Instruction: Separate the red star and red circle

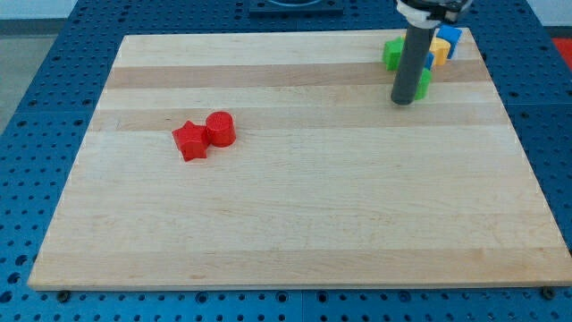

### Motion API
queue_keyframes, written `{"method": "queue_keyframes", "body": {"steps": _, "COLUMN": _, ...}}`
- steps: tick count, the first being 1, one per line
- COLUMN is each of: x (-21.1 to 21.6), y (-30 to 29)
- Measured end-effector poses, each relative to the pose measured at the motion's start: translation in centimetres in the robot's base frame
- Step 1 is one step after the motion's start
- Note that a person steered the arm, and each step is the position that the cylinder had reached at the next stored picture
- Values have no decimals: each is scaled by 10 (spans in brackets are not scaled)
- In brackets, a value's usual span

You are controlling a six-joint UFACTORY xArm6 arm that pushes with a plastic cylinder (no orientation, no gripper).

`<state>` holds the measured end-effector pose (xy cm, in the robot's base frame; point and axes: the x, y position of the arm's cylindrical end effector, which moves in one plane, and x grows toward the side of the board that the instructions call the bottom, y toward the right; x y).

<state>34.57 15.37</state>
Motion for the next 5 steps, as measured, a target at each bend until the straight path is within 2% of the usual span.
{"method": "queue_keyframes", "body": {"steps": 2, "x": -19, "y": 1}}
{"method": "queue_keyframes", "body": {"steps": 5, "x": -12, "y": 26}}
